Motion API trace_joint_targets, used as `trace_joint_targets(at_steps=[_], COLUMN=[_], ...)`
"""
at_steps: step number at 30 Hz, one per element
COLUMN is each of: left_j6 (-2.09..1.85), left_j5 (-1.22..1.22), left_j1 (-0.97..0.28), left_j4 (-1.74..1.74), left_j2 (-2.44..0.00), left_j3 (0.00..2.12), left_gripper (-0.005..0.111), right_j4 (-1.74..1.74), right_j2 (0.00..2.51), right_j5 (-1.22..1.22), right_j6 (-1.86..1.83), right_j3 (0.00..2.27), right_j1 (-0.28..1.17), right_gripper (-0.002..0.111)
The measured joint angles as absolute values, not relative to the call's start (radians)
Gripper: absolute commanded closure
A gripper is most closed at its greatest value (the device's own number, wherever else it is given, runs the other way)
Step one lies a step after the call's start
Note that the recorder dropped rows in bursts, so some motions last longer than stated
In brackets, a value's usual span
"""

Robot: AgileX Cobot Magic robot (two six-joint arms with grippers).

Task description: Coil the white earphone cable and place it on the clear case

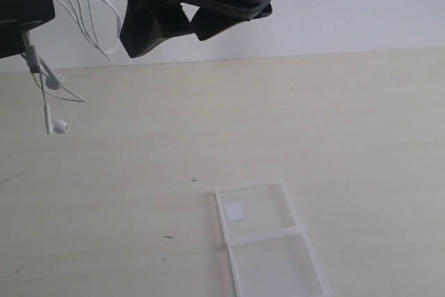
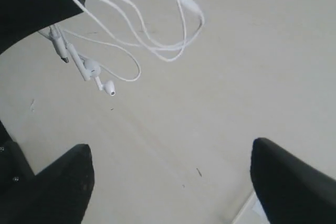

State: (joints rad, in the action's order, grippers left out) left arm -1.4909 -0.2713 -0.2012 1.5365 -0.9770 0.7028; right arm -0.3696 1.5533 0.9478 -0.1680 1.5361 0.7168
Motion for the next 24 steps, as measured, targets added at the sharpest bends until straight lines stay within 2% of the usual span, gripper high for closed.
trace_joint_targets(at_steps=[7, 13, 24], left_j6=[-1.491, -1.428, -1.089], left_j5=[-0.282, -0.342, -0.522], left_j1=[-0.201, -0.201, -0.201], left_j4=[1.511, 1.432, 1.061], left_j2=[-0.977, -0.977, -0.977], left_j3=[0.703, 0.703, 0.703], left_gripper=[0.107, 0.107, 0.107], right_j4=[-0.349, -0.344, -0.319], right_j2=[1.504, 1.418, 1.281], right_j5=[0.930, 0.832, 0.644], right_j6=[-0.232, -0.295, -0.309], right_j3=[1.521, 1.421, 1.189], right_j1=[0.715, 0.715, 0.715], right_gripper=[0.030, 0.030, 0.030])
